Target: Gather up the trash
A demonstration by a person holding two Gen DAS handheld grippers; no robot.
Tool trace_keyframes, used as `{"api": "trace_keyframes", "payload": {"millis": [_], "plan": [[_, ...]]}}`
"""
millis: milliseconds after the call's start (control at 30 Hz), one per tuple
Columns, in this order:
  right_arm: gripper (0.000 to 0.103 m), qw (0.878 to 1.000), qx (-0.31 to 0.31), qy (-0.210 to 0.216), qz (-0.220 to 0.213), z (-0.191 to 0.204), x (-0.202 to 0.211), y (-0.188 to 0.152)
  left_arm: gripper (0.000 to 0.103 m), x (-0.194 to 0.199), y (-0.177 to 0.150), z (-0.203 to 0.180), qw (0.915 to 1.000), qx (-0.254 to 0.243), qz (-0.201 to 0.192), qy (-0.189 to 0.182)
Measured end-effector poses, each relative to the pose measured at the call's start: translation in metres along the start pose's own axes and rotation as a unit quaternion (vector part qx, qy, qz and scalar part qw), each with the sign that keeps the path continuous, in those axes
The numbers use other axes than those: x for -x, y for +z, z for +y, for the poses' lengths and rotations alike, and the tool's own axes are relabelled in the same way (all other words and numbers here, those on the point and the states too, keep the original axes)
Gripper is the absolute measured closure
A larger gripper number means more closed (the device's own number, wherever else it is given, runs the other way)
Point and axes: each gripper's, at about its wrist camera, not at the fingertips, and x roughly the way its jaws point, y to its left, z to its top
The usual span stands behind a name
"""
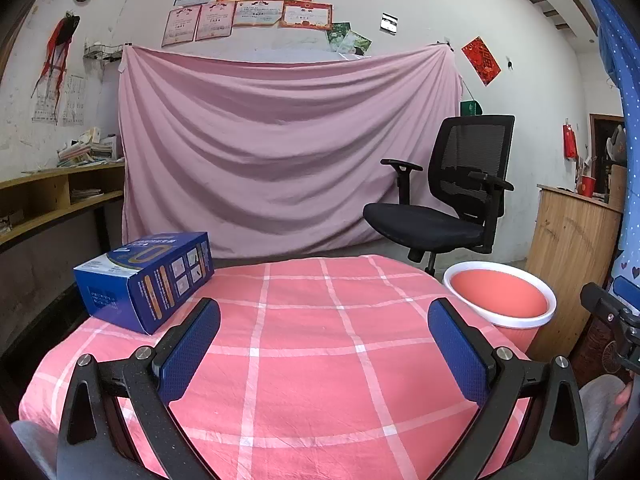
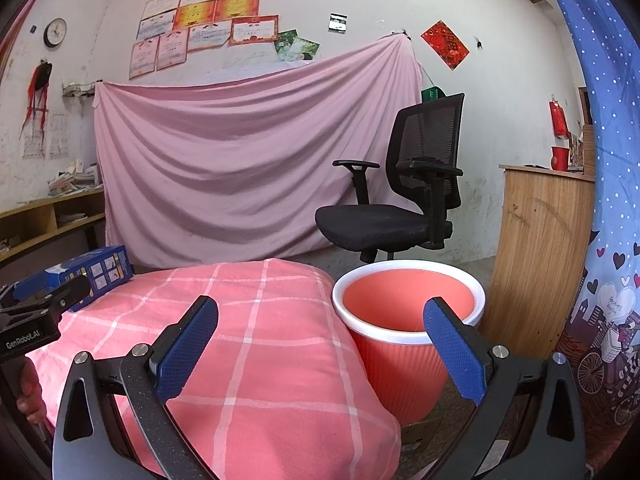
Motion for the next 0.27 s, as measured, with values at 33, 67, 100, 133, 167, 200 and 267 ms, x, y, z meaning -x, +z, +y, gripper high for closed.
{"api": "trace_keyframes", "payload": {"millis": [33, 67, 100, 133, 167, 200, 267], "plan": [[0.000, 1.000, 0.000, 0.000, 0.000, -0.0006, -0.0004, 0.0006, 0.001, -0.0003, 0.0000, 0.0002, 1.0000, 0.001, 0.000, 0.000], [0.000, 1.000, 0.000, 0.000, 0.000, -0.0004, -0.0003, 0.0005, 0.001, -0.0006, -0.0001, 0.0005, 1.0000, 0.002, 0.000, 0.000], [0.000, 1.000, 0.000, 0.000, 0.000, -0.0004, -0.0004, 0.0006, 0.001, -0.0008, -0.0003, 0.0011, 1.0000, 0.003, 0.000, 0.000], [0.000, 1.000, 0.000, 0.000, 0.001, 0.0004, -0.0001, 0.0000, 0.001, -0.0010, -0.0004, 0.0016, 1.0000, 0.003, 0.000, 0.000], [0.000, 1.000, 0.000, 0.000, 0.001, -0.0008, 0.0000, 0.0008, 0.001, -0.0013, -0.0005, 0.0018, 1.0000, 0.004, 0.001, 0.001], [0.000, 1.000, 0.000, 0.001, 0.001, -0.0005, 0.0002, 0.0004, 0.001, -0.0012, -0.0006, 0.0020, 1.0000, 0.005, 0.001, 0.001], [0.000, 1.000, 0.000, 0.001, 0.002, -0.0006, 0.0002, 0.0002, 0.001, -0.0015, -0.0009, 0.0017, 1.0000, 0.005, 0.002, 0.001]]}}
